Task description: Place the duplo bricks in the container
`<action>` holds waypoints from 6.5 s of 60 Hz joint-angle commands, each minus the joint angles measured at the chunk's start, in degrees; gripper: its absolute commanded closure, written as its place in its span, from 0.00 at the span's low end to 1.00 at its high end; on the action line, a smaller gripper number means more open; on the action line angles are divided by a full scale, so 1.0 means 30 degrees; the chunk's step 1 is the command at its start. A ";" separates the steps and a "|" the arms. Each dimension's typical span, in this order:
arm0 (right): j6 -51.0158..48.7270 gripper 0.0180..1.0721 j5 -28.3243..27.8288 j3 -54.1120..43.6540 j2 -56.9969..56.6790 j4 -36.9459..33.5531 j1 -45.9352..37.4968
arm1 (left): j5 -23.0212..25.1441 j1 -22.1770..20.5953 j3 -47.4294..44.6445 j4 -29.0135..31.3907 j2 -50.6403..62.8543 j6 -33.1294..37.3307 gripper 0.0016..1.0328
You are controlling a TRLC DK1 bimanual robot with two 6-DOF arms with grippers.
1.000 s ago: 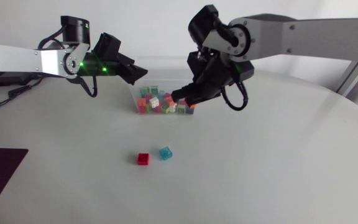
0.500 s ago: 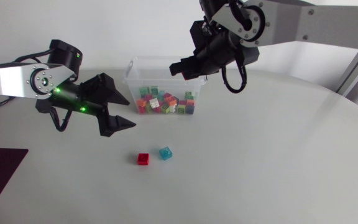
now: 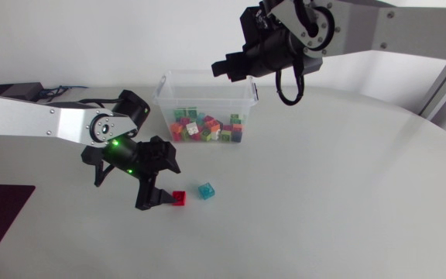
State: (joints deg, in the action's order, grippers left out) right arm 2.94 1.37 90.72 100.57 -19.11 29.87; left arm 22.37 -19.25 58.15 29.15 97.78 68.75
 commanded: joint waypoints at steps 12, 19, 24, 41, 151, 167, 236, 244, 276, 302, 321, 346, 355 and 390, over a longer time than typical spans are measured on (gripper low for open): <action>-0.0277 0.69 -0.0074 -0.0063 0.0489 0.1655 -0.0405 | -0.1041 -0.0968 0.0040 0.0275 0.2095 0.0755 0.10; -0.0306 0.69 -0.0104 -0.0063 0.0752 0.2035 -0.0493 | -0.1158 -0.1173 0.0392 0.0275 0.2623 0.0638 0.13; -0.0335 0.69 -0.0338 -0.0093 0.0899 0.2387 -0.0610 | -0.1187 -0.1202 0.0744 0.0246 0.3003 0.0608 0.17; -0.0511 0.69 -0.0309 -0.0268 0.1749 0.3881 -0.0639 | -0.1597 -0.1202 0.1300 0.0246 0.3794 0.0315 0.56; -0.2005 0.05 -0.2125 -0.5044 -0.1357 0.0571 0.0005 | 0.2797 0.2929 0.8156 -0.5878 0.1275 -1.2048 0.68; -0.2357 0.05 -0.2096 -0.5805 -0.0888 -0.0894 0.0913 | 0.2797 0.2870 0.9943 -0.5936 0.2623 -1.3220 0.68; -0.1507 0.08 -0.2301 0.0142 0.7403 -0.7867 0.4136 | -0.0660 0.3075 1.0734 -0.9745 0.3619 -1.7907 0.04; -0.1478 0.08 -0.2301 0.0728 0.7901 -0.8248 0.4165 | -0.0982 0.3544 0.9826 -1.0711 0.2740 -1.8112 0.04; -0.1039 0.49 -0.2213 0.1812 0.9249 -0.8951 0.4429 | -0.0953 0.5155 0.5197 -1.2264 -0.1860 -1.8552 0.04; -0.1009 0.70 -0.1920 0.0318 0.6905 -0.8219 0.4048 | -0.1041 0.5741 0.0275 -1.4169 -0.5991 -1.8552 0.04; -0.1126 0.69 -0.1217 0.0640 0.3565 -0.7984 0.2554 | -0.2359 0.5683 -0.4413 -1.6424 -0.9418 -1.8024 0.04; -0.1068 0.69 -0.0514 0.2456 0.2569 -0.5582 0.1206 | -0.3004 0.5595 -0.8485 -1.6981 -1.2465 -1.7233 0.04; -0.1126 0.68 -0.0221 0.3101 0.2657 -0.4439 0.1060 | -0.3004 0.5770 -1.0389 -1.7333 -1.4458 -1.7731 0.04; -0.1449 0.68 0.0775 0.5532 0.5469 -0.0894 0.0181 | -0.3736 0.6561 -1.5516 -1.7362 -2.0668 -2.1276 0.04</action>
State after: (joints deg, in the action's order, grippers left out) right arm -1.56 3.11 105.30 114.26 -22.76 30.63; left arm 11.60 0.21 13.61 -22.20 37.56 7.14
